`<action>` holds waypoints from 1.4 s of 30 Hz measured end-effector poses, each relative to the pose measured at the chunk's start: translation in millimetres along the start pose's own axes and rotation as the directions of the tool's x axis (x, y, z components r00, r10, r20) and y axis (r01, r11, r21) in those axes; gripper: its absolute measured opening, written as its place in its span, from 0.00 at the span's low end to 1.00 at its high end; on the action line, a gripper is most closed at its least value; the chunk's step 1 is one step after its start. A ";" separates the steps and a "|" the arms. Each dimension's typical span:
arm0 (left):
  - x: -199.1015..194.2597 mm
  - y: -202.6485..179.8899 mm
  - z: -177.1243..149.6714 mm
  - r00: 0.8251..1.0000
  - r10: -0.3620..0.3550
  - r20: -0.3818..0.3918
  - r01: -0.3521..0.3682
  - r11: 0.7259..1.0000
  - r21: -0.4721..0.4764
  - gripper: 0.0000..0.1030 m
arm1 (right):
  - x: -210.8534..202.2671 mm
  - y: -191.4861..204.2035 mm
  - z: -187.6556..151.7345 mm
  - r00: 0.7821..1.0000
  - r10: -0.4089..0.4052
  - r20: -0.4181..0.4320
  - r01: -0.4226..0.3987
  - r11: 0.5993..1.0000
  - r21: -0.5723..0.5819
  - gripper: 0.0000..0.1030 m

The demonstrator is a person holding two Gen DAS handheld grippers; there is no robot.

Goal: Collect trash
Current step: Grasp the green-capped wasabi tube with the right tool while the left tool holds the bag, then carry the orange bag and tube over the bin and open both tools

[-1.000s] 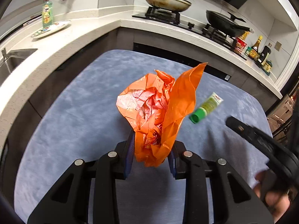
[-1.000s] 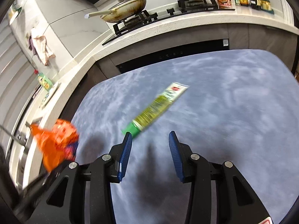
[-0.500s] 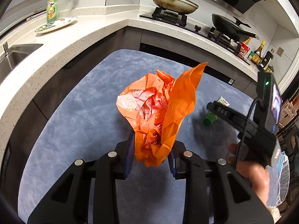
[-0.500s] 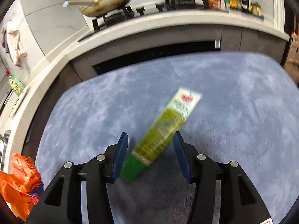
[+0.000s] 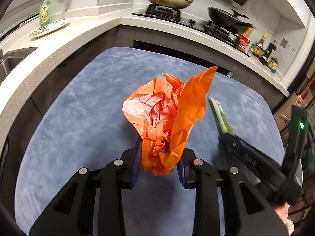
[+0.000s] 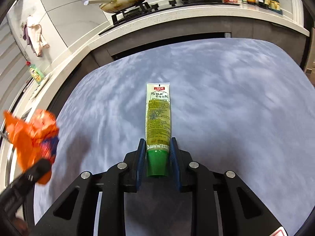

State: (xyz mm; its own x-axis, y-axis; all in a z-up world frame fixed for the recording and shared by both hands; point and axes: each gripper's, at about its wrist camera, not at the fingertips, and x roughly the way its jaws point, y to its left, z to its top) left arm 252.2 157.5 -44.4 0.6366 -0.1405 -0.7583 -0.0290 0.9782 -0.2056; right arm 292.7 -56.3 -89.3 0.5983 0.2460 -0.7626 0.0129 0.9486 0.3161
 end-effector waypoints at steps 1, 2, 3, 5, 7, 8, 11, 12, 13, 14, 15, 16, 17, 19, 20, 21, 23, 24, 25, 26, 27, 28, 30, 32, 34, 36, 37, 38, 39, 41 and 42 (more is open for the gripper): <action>-2.5 -8.5 -5.0 1.000 -0.007 -0.005 0.007 1.000 0.014 0.29 | -12.0 -7.8 -7.8 1.000 0.005 0.001 -0.005 1.000 0.009 0.22; -3.8 -14.2 -8.2 1.000 -0.013 -0.010 0.013 1.000 0.022 0.29 | -19.3 -12.9 -12.4 1.000 0.005 0.003 -0.006 1.000 0.012 0.22; -6.0 -23.5 -13.4 0.999 -0.027 -0.018 0.028 0.999 0.034 0.29 | -32.0 -21.3 -20.0 1.000 0.004 0.006 -0.004 1.000 0.019 0.22; -9.4 -39.4 -21.2 0.999 -0.042 -0.026 0.043 0.997 0.056 0.29 | -55.5 -36.2 -32.8 1.000 0.003 0.012 -0.003 1.000 0.029 0.22; -13.6 -59.9 -31.1 0.997 -0.062 -0.036 0.065 0.994 0.086 0.29 | -75.1 -49.3 -42.1 1.000 -0.003 0.022 0.002 0.999 0.040 0.22; -15.4 -69.1 -35.9 0.996 -0.073 -0.042 0.077 0.992 0.101 0.29 | -85.0 -55.2 -46.9 1.000 -0.007 0.028 0.006 0.999 0.045 0.22; -22.3 -101.9 -51.3 0.993 -0.104 -0.056 0.111 0.983 0.149 0.29 | -116.4 -78.4 -59.7 0.998 -0.026 0.050 0.022 0.997 0.076 0.22; -25.6 -115.2 -57.0 0.991 -0.118 -0.062 0.127 0.978 0.167 0.29 | -127.8 -87.2 -64.7 0.998 -0.035 0.058 0.030 0.995 0.092 0.22; -27.8 -124.8 -61.0 0.990 -0.128 -0.065 0.138 0.974 0.179 0.29 | -140.4 -97.8 -70.1 0.997 -0.041 0.069 0.033 0.993 0.111 0.22; -30.7 -136.2 -65.5 0.988 -0.141 -0.069 0.152 0.969 0.194 0.29 | -150.1 -105.8 -74.1 0.996 -0.048 0.079 0.038 0.991 0.126 0.22; -33.4 -147.9 -70.1 0.986 -0.152 -0.073 0.164 0.964 0.210 0.29 | -158.0 -112.2 -76.7 0.995 -0.057 0.087 0.045 0.990 0.136 0.22; -35.7 -156.9 -73.4 0.984 -0.161 -0.076 0.174 0.959 0.222 0.29 | -167.3 -119.3 -80.2 0.993 -0.070 0.097 0.056 0.988 0.144 0.22; -38.6 -168.6 -78.0 0.982 -0.172 -0.081 0.187 0.953 0.238 0.29 | -174.0 -125.0 -82.5 0.991 -0.080 0.105 0.064 0.987 0.149 0.22; -43.2 -189.3 -85.7 0.978 -0.188 -0.088 0.205 0.941 0.268 0.29 | -192.4 -140.7 -87.9 0.988 -0.095 0.124 0.074 0.983 0.169 0.23; -44.8 -199.9 -89.7 0.976 -0.196 -0.094 0.215 0.935 0.283 0.29 | -198.1 -146.3 -90.0 0.986 -0.100 0.130 0.076 0.981 0.178 0.23; -46.4 -210.9 -93.8 0.974 -0.204 -0.100 0.225 0.928 0.297 0.29 | -207.1 -153.7 -91.0 0.984 -0.106 0.142 0.077 0.978 0.192 0.23; -50.5 -229.6 -100.7 0.970 -0.220 -0.105 0.242 0.915 0.322 0.29 | -223.3 -167.1 -93.8 0.979 -0.118 0.168 0.081 0.974 0.214 0.23; -51.7 -240.7 -103.9 0.969 -0.225 -0.107 0.248 0.908 0.337 0.29 | -228.8 -172.7 -94.3 0.976 -0.123 0.177 0.082 0.972 0.221 0.23; -52.4 -248.5 -106.6 0.967 -0.230 -0.110 0.254 0.903 0.346 0.29 | -234.4 -178.7 -94.8 0.974 -0.127 0.186 0.083 0.970 0.229 0.23; -52.5 -254.8 -108.2 0.965 -0.236 -0.114 0.261 0.899 0.352 0.29 | -239.8 -185.2 -95.0 0.972 -0.130 0.194 0.082 0.968 0.236 0.23; -52.8 -264.0 -110.2 0.963 -0.243 -0.119 0.269 0.894 0.357 0.29 | -243.0 -190.6 -94.3 0.971 -0.133 0.198 0.083 0.967 0.240 0.23; -53.2 -269.6 -111.1 0.961 -0.249 -0.123 0.277 0.892 0.358 0.29 | -246.6 -194.5 -95.2 0.969 -0.137 0.203 0.085 0.966 0.245 0.23; -53.9 -280.5 -112.3 0.957 -0.260 -0.128 0.289 0.887 0.360 0.29 | -252.0 -201.4 -95.9 0.968 -0.138 0.212 0.082 0.964 0.252 0.23; -55.6 -291.1 -112.8 0.956 -0.265 -0.126 0.293 0.881 0.372 0.29 | -256.7 -208.0 -96.3 0.965 -0.140 0.223 0.079 0.962 0.262 0.23; -57.8 -300.5 -113.2 0.956 -0.269 -0.121 0.295 0.873 0.389 0.29 | -259.4 -212.8 -96.2 0.963 -0.140 0.231 0.075 0.960 0.269 0.23; -59.4 -308.8 -112.7 0.955 -0.272 -0.116 0.295 0.865 0.405 0.29 | -262.5 -218.8 -94.8 0.960 -0.141 0.240 0.071 0.958 0.278 0.23; -59.5 -311.1 -111.9 0.955 -0.274 -0.115 0.297 0.862 0.410 0.29 | -264.5 -221.9 -93.9 0.959 -0.141 0.245 0.069 0.957 0.281 0.23; -59.4 -315.6 -111.5 0.954 -0.277 -0.116 0.300 0.858 0.418 0.29 | -267.1 -224.6 -94.5 0.957 -0.143 0.253 0.068 0.956 0.284 0.23; -59.3 -320.7 -111.1 0.954 -0.278 -0.115 0.300 0.854 0.426 0.29 | -269.0 -227.0 -93.5 0.955 -0.144 0.259 0.066 0.956 0.287 0.23; -59.3 -332.4 -110.0 0.949 -0.291 -0.122 0.315 0.839 0.444 0.29 | -275.0 -234.9 -90.2 0.949 -0.150 0.276 0.064 0.952 0.299 0.23; -59.1 -339.2 -109.0 0.945 -0.302 -0.128 0.327 0.831 0.451 0.29 | -277.6 -238.2 -88.5 0.946 -0.157 0.282 0.067 0.951 0.302 0.23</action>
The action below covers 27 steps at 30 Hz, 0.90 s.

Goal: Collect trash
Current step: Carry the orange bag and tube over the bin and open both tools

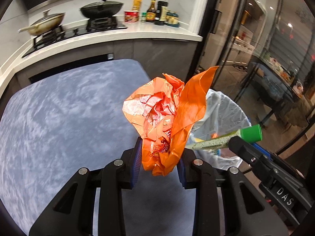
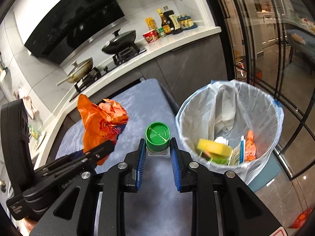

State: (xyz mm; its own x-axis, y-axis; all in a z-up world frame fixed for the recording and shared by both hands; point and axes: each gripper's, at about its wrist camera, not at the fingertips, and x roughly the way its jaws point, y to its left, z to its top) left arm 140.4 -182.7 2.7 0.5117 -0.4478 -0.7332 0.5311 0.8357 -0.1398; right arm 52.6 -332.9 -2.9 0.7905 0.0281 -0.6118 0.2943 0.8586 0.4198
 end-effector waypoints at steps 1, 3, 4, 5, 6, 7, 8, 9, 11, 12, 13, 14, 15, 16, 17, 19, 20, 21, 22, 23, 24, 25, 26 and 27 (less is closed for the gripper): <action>2.8 -4.6 3.3 1.000 -0.014 -0.001 0.014 1.000 0.010 0.29 | -2.2 -3.7 4.5 1.000 -0.008 0.013 0.008 1.000 0.002 0.23; 10.5 -16.5 10.8 0.999 -0.039 -0.004 0.039 0.999 0.031 0.29 | -7.1 -14.6 16.0 0.999 -0.031 0.044 0.031 0.999 0.013 0.23; 16.0 -25.2 15.7 0.998 -0.063 -0.006 0.063 0.997 0.046 0.29 | -9.2 -20.3 21.0 0.997 -0.045 0.057 0.044 0.999 0.019 0.23; 21.8 -31.9 19.7 0.997 -0.078 -0.011 0.078 0.995 0.054 0.29 | -11.9 -28.9 27.4 0.995 -0.069 0.075 0.067 0.997 0.027 0.23; 29.4 -39.1 23.6 0.996 -0.092 -0.018 0.092 0.994 0.061 0.29 | -13.5 -34.9 31.3 0.992 -0.087 0.087 0.084 0.996 0.033 0.23; 35.8 -43.8 26.0 0.993 -0.111 -0.028 0.112 0.992 0.064 0.29 | -14.0 -42.7 35.8 0.990 -0.107 0.095 0.104 0.994 0.040 0.23; 44.5 -50.0 28.9 0.991 -0.128 -0.042 0.130 0.990 0.062 0.29 | -12.7 -53.7 40.8 0.986 -0.134 0.098 0.129 0.990 0.053 0.23; 53.4 -56.0 31.3 0.988 -0.146 -0.055 0.149 0.987 0.060 0.29 | -10.8 -61.3 43.7 0.984 -0.149 0.097 0.143 0.988 0.064 0.23; 70.2 -65.4 35.4 0.983 -0.169 -0.074 0.174 0.983 0.056 0.29 | -2.8 -77.6 49.1 0.978 -0.191 0.089 0.184 0.980 0.074 0.23; 79.6 -70.5 36.8 0.981 -0.175 -0.086 0.181 0.982 0.057 0.29 | 1.9 -83.1 50.6 0.976 -0.204 0.080 0.198 0.977 0.076 0.23; 87.9 -74.5 37.5 0.978 -0.182 -0.098 0.188 0.980 0.057 0.29 | 8.7 -89.6 51.5 0.975 -0.212 0.063 0.207 0.975 0.078 0.23; 96.8 -78.3 37.7 0.977 -0.180 -0.112 0.188 0.981 0.058 0.29 | 14.4 -94.3 51.8 0.974 -0.220 0.051 0.215 0.973 0.081 0.23; 105.5 -81.9 37.7 0.975 -0.185 -0.126 0.194 0.979 0.061 0.29 | 19.5 -97.0 52.0 0.973 -0.226 0.039 0.222 0.972 0.078 0.23; 111.2 -83.8 37.8 0.972 -0.194 -0.133 0.203 0.977 0.060 0.29 | 24.8 -99.7 50.5 0.972 -0.232 0.026 0.229 0.971 0.071 0.23; 117.8 -85.8 37.2 0.971 -0.194 -0.138 0.203 0.977 0.060 0.29 | 29.8 -101.5 49.2 0.971 -0.237 0.017 0.236 0.970 0.066 0.23; 127.0 -89.1 35.8 0.969 -0.197 -0.146 0.209 0.976 0.065 0.29 | 41.3 -105.0 46.8 0.969 -0.248 -0.003 0.248 0.967 0.057 0.23; 132.1 -89.1 35.3 0.972 -0.184 -0.148 0.195 0.979 0.066 0.31 | 45.9 -106.9 46.0 0.966 -0.258 -0.010 0.258 0.965 0.055 0.23; 135.4 -88.9 35.4 0.972 -0.179 -0.153 0.191 0.979 0.067 0.31 | 48.0 -108.5 45.3 0.965 -0.261 -0.016 0.261 0.964 0.055 0.24; 139.9 -88.0 34.5 0.970 -0.182 -0.160 0.194 0.979 0.064 0.32 | 51.0 -110.9 45.0 0.965 -0.261 -0.023 0.262 0.963 0.060 0.24; 144.2 -86.4 34.1 0.970 -0.175 -0.169 0.187 0.981 0.056 0.39 | 53.0 -112.9 44.7 0.964 -0.265 -0.027 0.267 0.962 0.065 0.24; 148.0 -84.1 34.4 0.971 -0.163 -0.174 0.173 0.984 0.046 0.46 | 53.3 -113.9 44.4 0.962 -0.271 -0.021 0.272 0.960 0.069 0.25; 148.8 -83.3 34.0 0.972 -0.159 -0.173 0.168 0.985 0.038 0.49 | 53.6 -114.9 44.4 0.962 -0.273 -0.021 0.274 0.959 0.070 0.25; 150.3 -81.5 34.0 0.973 -0.152 -0.173 0.160 0.987 0.031 0.55 | 53.9 -115.3 44.1 0.962 -0.274 -0.021 0.275 0.959 0.071 0.26; 150.8 -80.5 34.3 0.975 -0.140 -0.170 0.147 0.989 0.025 0.59 | 53.4 -115.6 44.0 0.960 -0.278 -0.019 0.279 0.958 0.073 0.30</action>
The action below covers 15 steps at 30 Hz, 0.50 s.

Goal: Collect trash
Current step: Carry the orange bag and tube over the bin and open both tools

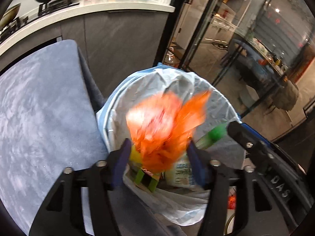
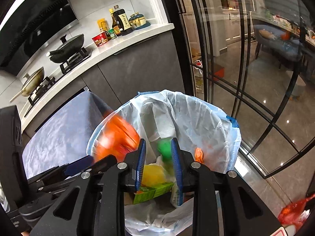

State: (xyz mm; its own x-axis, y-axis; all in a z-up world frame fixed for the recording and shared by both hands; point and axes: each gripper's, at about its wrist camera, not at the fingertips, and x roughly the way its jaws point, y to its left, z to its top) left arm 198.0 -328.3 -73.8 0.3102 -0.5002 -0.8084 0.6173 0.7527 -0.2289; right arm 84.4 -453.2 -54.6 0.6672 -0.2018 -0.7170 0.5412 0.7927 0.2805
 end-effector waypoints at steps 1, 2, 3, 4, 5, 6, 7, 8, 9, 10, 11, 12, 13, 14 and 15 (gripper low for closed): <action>-0.8 -0.9 -0.3 1.000 0.003 0.005 -0.003 1.000 -0.004 0.60 | -0.6 -0.1 0.0 1.000 0.000 0.002 0.000 1.000 0.002 0.31; -1.6 -0.6 -0.3 1.000 0.009 0.008 -0.009 1.000 -0.006 0.64 | -0.8 -0.8 0.3 1.000 0.002 0.003 -0.002 1.000 0.002 0.33; -2.7 -0.9 -0.8 1.000 0.014 0.011 -0.014 1.000 -0.009 0.65 | -2.4 -1.0 -0.1 1.000 0.001 0.007 -0.001 1.000 0.003 0.35; -3.5 0.2 -2.2 1.000 0.014 0.015 -0.014 1.000 -0.010 0.65 | -4.2 -0.6 -0.9 1.000 0.004 0.009 -0.004 1.000 0.000 0.35; -5.0 0.7 -2.7 1.000 0.017 0.017 -0.016 1.000 -0.011 0.65 | -4.5 0.1 -0.9 1.000 0.005 0.010 -0.005 1.000 -0.001 0.35; -7.0 1.5 -3.3 1.000 0.022 0.019 -0.022 1.000 -0.010 0.65 | -6.1 0.6 -1.5 1.000 0.008 0.012 -0.008 1.000 -0.001 0.35; -6.8 2.2 -3.4 0.999 0.027 0.021 -0.026 1.000 -0.008 0.65 | -7.6 1.1 -2.0 1.000 0.008 0.014 -0.008 1.000 -0.002 0.35; -8.5 1.4 -4.2 0.999 0.030 0.024 -0.030 1.000 -0.006 0.65 | -9.1 1.6 -2.3 1.000 0.010 0.014 -0.010 1.000 -0.003 0.35; -9.2 0.2 -5.6 0.999 0.030 0.026 -0.030 1.000 -0.006 0.65 | -10.7 1.6 -2.4 1.000 0.012 0.016 -0.012 1.000 -0.001 0.35; -11.2 1.3 -7.1 0.999 0.031 0.027 -0.031 1.000 -0.006 0.65 | -11.3 1.7 -2.0 1.000 0.013 0.017 -0.013 1.000 0.000 0.35; -13.0 0.8 -8.0 0.999 0.034 0.028 -0.033 0.999 -0.007 0.65 | -12.8 1.9 -2.4 1.000 0.014 0.017 -0.014 1.000 -0.001 0.35; -13.8 0.7 -8.4 0.999 0.035 0.030 -0.034 0.999 -0.007 0.65 | -14.7 2.1 -3.1 1.000 0.016 0.016 -0.016 1.000 -0.001 0.35; -15.9 0.2 -9.0 0.999 0.035 0.034 -0.035 0.999 -0.007 0.65 | -17.0 2.3 -3.9 1.000 0.017 0.017 -0.017 1.000 0.000 0.35; -18.1 -0.3 -9.8 0.999 0.040 0.036 -0.040 0.999 -0.008 0.65 | -19.3 2.8 -4.8 1.000 0.018 0.018 -0.018 1.000 -0.003 0.35; -20.6 -0.5 -10.8 0.998 0.043 0.039 -0.043 0.999 -0.009 0.65 | -21.0 3.6 -5.7 1.000 0.019 0.019 -0.019 1.000 -0.007 0.35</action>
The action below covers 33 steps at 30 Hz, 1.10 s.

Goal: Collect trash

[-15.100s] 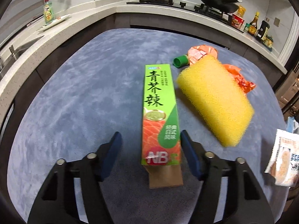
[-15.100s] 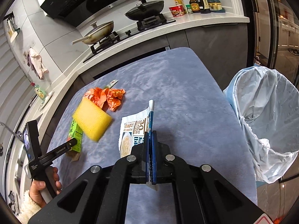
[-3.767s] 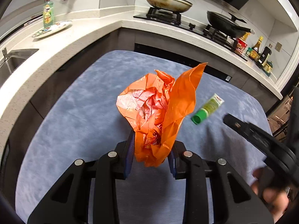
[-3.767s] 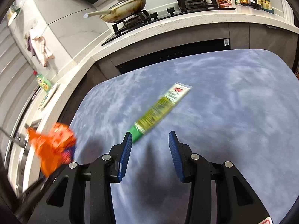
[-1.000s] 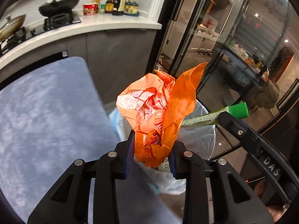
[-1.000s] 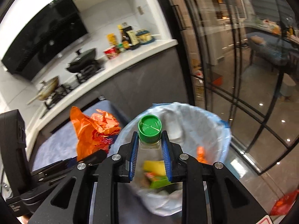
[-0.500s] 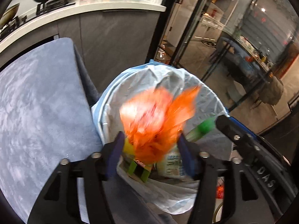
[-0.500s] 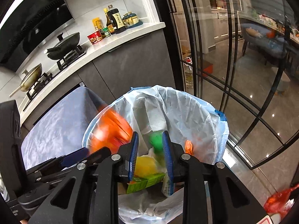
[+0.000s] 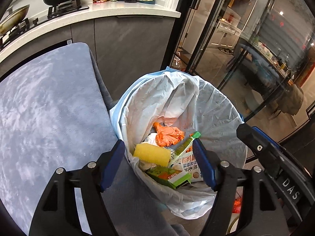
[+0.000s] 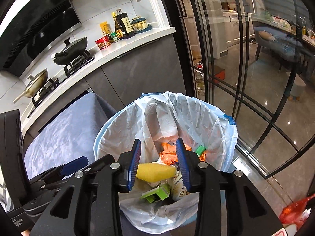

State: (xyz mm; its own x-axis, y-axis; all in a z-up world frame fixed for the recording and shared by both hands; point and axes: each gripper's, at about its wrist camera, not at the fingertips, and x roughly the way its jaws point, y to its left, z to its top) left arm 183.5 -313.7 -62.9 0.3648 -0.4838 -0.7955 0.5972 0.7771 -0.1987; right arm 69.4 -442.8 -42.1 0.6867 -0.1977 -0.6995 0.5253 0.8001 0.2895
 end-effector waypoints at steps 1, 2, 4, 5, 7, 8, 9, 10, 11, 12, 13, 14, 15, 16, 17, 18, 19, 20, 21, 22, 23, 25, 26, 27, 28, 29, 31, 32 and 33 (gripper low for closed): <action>-1.2 -0.2 -1.1 1.000 0.001 0.003 -0.001 1.000 0.000 0.65 | -1.8 1.2 -0.1 1.000 0.001 0.001 -0.001 1.000 -0.003 0.35; -3.7 -0.3 -2.2 1.000 0.006 0.006 -0.006 1.000 0.000 0.65 | -3.9 2.1 -0.7 1.000 0.003 0.001 -0.003 1.000 -0.006 0.35; -9.6 -0.3 -4.6 1.000 0.014 0.013 -0.014 1.000 0.002 0.65 | -9.1 4.6 -2.5 1.000 0.009 -0.001 -0.009 1.000 -0.011 0.35; -13.7 0.1 -6.1 1.000 0.020 0.017 -0.020 1.000 0.000 0.65 | -11.1 5.8 -3.6 1.000 0.011 -0.002 -0.011 1.000 -0.013 0.36; -22.0 1.1 -8.9 0.999 0.030 0.027 -0.030 1.000 -0.003 0.65 | -17.6 9.6 -6.4 1.000 0.018 -0.001 -0.018 1.000 -0.020 0.38; -26.7 2.1 -10.8 0.999 0.040 0.032 -0.040 0.999 -0.005 0.65 | -20.1 11.4 -7.7 1.000 0.017 -0.002 -0.017 1.000 -0.022 0.40; -31.3 3.0 -12.7 0.998 0.046 0.038 -0.046 0.999 -0.006 0.66 | -24.6 14.6 -10.5 1.000 0.014 -0.002 -0.014 0.999 -0.032 0.41; -36.8 4.4 -14.9 0.997 0.057 0.044 -0.056 0.998 -0.008 0.66 | -27.3 16.5 -12.2 1.000 0.014 0.001 -0.013 0.999 -0.039 0.43; -43.0 6.2 -17.4 0.997 0.067 0.050 -0.066 0.998 -0.014 0.66 | -30.8 19.6 -14.9 1.000 0.013 0.004 -0.013 0.999 -0.048 0.45; -48.4 7.7 -19.9 0.996 0.074 0.055 -0.073 0.997 -0.016 0.66 | -35.0 23.6 -18.0 1.000 0.010 0.005 -0.009 0.998 -0.063 0.46; -53.0 8.7 -22.1 0.995 0.083 0.059 -0.082 0.996 -0.019 0.67 | -38.8 26.6 -20.8 1.000 0.007 0.006 -0.006 0.997 -0.073 0.46; -58.7 10.0 -25.5 0.993 0.099 0.065 -0.098 0.995 -0.022 0.68 | -42.0 29.9 -23.2 1.000 0.006 0.007 -0.005 0.997 -0.080 0.47; -64.6 11.3 -29.2 0.990 0.118 0.071 -0.116 0.993 -0.023 0.69 | -46.4 33.8 -26.7 1.000 0.005 0.006 -0.005 0.996 -0.085 0.47; -70.6 12.2 -32.6 0.988 0.132 0.076 -0.131 0.991 -0.025 0.69 | -49.8 36.9 -29.6 1.000 0.008 0.004 -0.007 0.996 -0.090 0.48; -76.7 14.0 -36.6 0.986 0.145 0.082 -0.143 0.989 -0.027 0.69 | -53.5 39.8 -33.0 1.000 0.011 0.002 -0.010 0.995 -0.097 0.49; -83.1 16.3 -40.9 0.983 0.159 0.086 -0.157 0.987 -0.031 0.70 | -56.4 42.0 -35.1 1.000 0.008 0.003 -0.007 0.995 -0.101 0.52; -87.7 18.4 -44.2 0.981 0.170 0.088 -0.167 0.985 -0.034 0.70 | -59.4 44.7 -37.7 1.000 0.004 0.003 -0.003 0.994 -0.107 0.53; -93.6 20.6 -48.7 0.979 0.184 0.089 -0.181 0.983 -0.039 0.72 | -62.5 47.5 -40.6 1.000 0.004 0.001 -0.003 0.993 -0.115 0.53; -97.4 21.9 -51.6 0.977 0.196 0.088 -0.193 0.980 -0.046 0.74 | -66.2 50.9 -44.0 1.000 0.006 -0.001 -0.007 0.992 -0.125 0.54; -103.1 24.1 -56.3 0.973 0.212 0.088 -0.208 0.977 -0.053 0.74 | -69.5 53.6 -47.1 1.000 0.006 -0.003 -0.006 0.991 -0.133 0.55; -108.9 26.3 -61.1 0.970 0.225 0.090 -0.220 0.974 -0.059 0.75 | -74.4 56.8 -51.0 1.000 -0.001 -0.001 0.001 0.990 -0.142 0.58; -119.5 31.1 -69.6 0.966 0.242 0.091 -0.235 0.969 -0.078 0.78 | -82.4 60.9 -56.8 1.000 -0.010 0.009 0.011 0.989 -0.150 0.64; -125.3 33.5 -74.6 0.963 0.253 0.093 -0.245 0.965 -0.089 0.80 | -88.0 63.1 -61.2 1.000 -0.006 0.010 0.008 0.988 -0.155 0.66; -129.5 35.0 -78.2 0.961 0.261 0.095 -0.253 0.963 -0.094 0.82 | -91.4 64.4 -64.4 1.000 -0.003 0.008 0.004 0.987 -0.159 0.67; -134.7 36.2 -83.4 0.955 0.279 0.098 -0.270 0.958 -0.098 0.83 | -94.5 65.7 -67.6 1.000 -0.003 0.005 0.004 0.987 -0.163 0.68; -139.0 37.2 -88.3 0.950 0.299 0.094 -0.290 0.952 -0.103 0.85 | -98.5 67.8 -72.2 1.000 -0.006 0.001 0.007 0.985 -0.171 0.69; -147.3 39.4 -97.7 0.944 0.319 0.091 -0.308 0.945 -0.112 0.85 | -104.4 70.8 -79.0 1.000 -0.006 -0.003 0.006 0.983 -0.181 0.71; -150.8 40.8 -102.0 0.942 0.323 0.089 -0.313 0.943 -0.117 0.86 | -106.8 72.1 -82.1 1.000 -0.004 -0.005 0.003 0.983 -0.186 0.71; -155.3 42.1 -107.5 0.939 0.332 0.087 -0.321 0.939 -0.121 0.86 | -110.3 73.9 -86.3 1.000 -0.004 -0.007 0.003 0.981 -0.193 0.73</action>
State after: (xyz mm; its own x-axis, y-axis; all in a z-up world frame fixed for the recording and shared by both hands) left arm 75.2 -162.7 -9.2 0.6035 -0.2313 -0.7631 0.3573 0.9340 -0.0005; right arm -10.8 -313.0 0.1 0.6810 -0.1972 -0.7053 0.4202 0.8940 0.1558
